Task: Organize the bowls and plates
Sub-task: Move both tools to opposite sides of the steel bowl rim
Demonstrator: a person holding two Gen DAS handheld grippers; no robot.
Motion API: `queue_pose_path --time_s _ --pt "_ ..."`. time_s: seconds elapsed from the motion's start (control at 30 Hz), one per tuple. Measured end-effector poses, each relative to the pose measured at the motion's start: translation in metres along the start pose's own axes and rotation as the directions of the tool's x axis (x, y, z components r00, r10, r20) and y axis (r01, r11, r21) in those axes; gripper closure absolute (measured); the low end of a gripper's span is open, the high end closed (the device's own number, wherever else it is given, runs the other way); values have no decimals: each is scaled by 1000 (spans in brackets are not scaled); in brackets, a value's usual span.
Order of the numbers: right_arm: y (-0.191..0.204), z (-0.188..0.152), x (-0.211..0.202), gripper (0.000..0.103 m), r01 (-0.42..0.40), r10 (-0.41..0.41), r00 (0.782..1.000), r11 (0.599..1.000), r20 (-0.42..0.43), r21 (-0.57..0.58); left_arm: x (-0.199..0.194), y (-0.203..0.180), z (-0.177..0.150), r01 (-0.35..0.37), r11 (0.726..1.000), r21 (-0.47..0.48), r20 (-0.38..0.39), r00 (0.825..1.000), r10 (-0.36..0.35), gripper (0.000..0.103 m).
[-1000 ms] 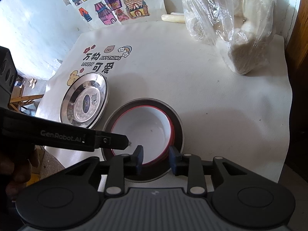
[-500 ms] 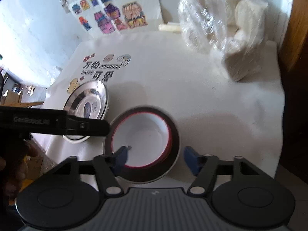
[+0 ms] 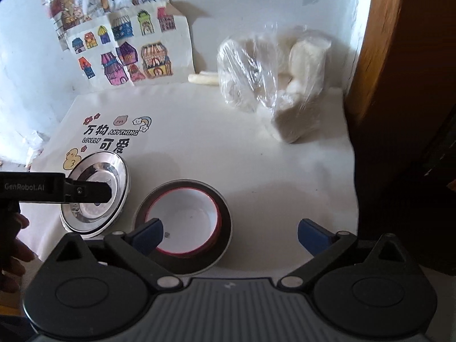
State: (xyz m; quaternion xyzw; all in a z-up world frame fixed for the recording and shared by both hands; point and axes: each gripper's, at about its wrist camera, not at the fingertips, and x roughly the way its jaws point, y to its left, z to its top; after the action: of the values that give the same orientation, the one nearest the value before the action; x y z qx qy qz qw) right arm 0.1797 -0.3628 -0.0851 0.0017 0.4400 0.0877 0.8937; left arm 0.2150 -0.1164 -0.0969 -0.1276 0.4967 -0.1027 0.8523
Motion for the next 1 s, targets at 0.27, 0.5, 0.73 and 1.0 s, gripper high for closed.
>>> queue_pose_path --time_s 0.27,0.5,0.73,1.0 --pt "16 -29 -14 0 164 -164 986 986 8 -28 1 17 -27 19 997 70 -71 997 -14 1" --pt "12 -34 -12 0 218 -219 975 975 -43 -30 5 13 -27 31 997 71 -85 996 -25 1" --pt "-5 -28 3 0 195 -199 978 979 -64 -62 27 -6 -23 1 997 78 -127 992 8 1" --pt "-34 -9 34 0 112 -122 987 989 -102 -98 47 -22 -25 -82 996 42 -176 981 88 1"
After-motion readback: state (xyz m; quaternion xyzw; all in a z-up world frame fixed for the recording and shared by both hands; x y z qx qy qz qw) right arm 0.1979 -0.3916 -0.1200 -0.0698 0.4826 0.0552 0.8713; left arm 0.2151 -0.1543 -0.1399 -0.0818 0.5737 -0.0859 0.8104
